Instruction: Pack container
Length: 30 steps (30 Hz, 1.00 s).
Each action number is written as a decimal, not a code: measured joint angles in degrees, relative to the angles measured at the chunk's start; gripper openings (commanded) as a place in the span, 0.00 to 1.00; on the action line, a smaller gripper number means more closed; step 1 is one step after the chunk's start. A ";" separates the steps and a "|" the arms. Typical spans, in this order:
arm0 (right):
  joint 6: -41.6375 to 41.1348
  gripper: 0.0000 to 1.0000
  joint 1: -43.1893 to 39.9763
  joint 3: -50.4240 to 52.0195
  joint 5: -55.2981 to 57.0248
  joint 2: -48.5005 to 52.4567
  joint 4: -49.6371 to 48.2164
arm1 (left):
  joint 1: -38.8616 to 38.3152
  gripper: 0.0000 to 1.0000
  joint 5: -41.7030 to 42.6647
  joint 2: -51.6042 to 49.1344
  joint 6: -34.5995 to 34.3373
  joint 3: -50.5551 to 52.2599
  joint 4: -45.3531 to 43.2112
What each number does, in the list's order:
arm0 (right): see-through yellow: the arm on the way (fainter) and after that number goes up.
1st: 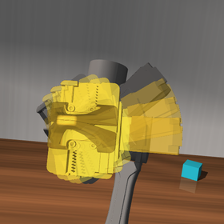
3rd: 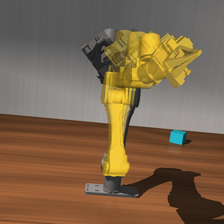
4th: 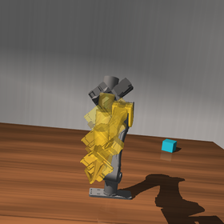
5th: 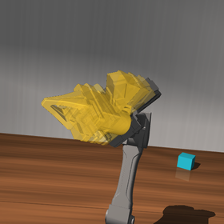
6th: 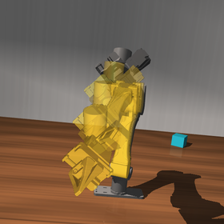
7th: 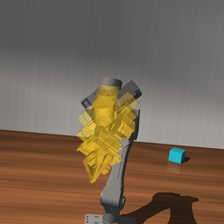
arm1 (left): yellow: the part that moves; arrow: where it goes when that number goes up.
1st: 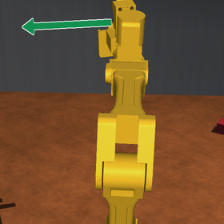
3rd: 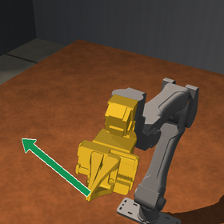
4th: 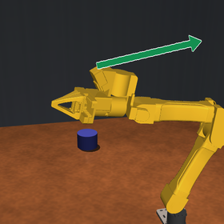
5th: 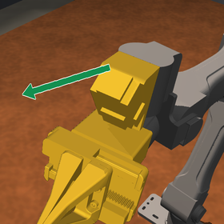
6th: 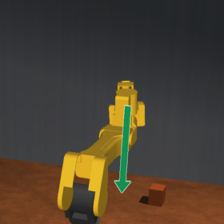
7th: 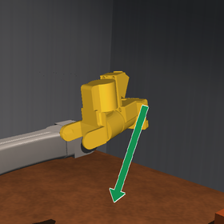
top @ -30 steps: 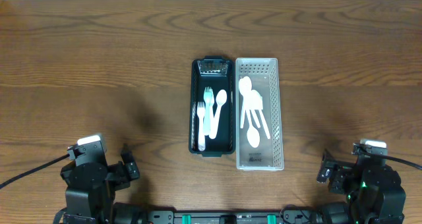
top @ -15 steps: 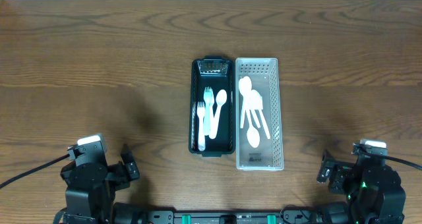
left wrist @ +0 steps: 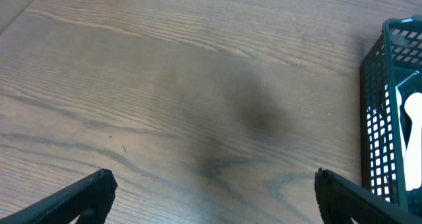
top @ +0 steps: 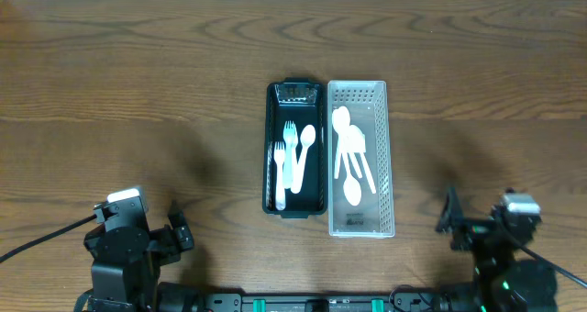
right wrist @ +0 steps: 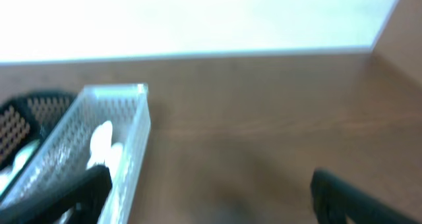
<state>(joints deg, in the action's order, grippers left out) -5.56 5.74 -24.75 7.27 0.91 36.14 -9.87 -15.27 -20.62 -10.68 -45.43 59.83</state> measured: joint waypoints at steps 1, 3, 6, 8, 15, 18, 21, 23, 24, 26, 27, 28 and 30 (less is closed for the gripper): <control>0.59 0.99 0.00 2.29 -0.70 0.09 -3.58 | 0.00 0.98 0.02 0.00 0.00 0.02 0.02; 1.68 0.99 0.00 7.10 -1.90 0.09 -12.31 | 0.00 0.98 0.00 0.02 0.00 0.04 0.07; 2.73 0.99 0.00 13.42 -3.06 0.11 -23.98 | 0.00 0.98 0.00 0.00 0.00 0.07 0.04; 3.34 0.99 0.00 16.92 -3.45 0.07 -29.94 | 0.00 0.98 0.02 0.00 0.00 0.09 0.02; 5.99 0.99 0.00 22.73 -3.91 0.02 -34.62 | 0.00 0.98 0.00 0.00 0.00 0.09 0.04; 7.34 0.99 0.00 23.52 -3.93 -0.04 -34.25 | 0.00 0.98 0.00 0.00 0.00 0.09 0.04; 8.39 0.99 -0.02 24.06 -3.93 -0.07 -32.26 | 0.00 0.98 0.00 0.00 0.00 0.09 0.04; 9.40 0.99 -0.24 24.20 -4.11 -0.07 -32.17 | 0.00 0.98 0.00 0.00 0.00 0.09 0.07; 9.79 0.99 -0.33 24.20 -4.28 -0.11 -32.15 | 0.00 0.98 0.00 0.00 0.00 0.09 0.04; 10.14 0.99 -0.37 24.20 -4.66 -0.15 -32.15 | 0.00 0.98 0.00 0.00 0.00 0.09 0.04; 10.25 0.99 -0.37 24.20 -4.94 -0.17 -32.15 | 0.00 0.98 0.00 0.00 0.00 0.09 0.04; 10.38 0.99 -0.37 24.20 -5.09 -0.17 -32.13 | 0.00 0.98 0.00 0.00 0.00 0.09 0.04; 10.45 0.99 -0.37 24.20 -5.35 -0.17 -32.13 | 0.00 0.98 0.00 0.00 0.00 0.09 0.04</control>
<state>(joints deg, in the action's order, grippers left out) 4.89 5.37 -0.56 1.91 0.73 4.01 -9.87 -15.27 -20.62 -10.68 -45.34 59.88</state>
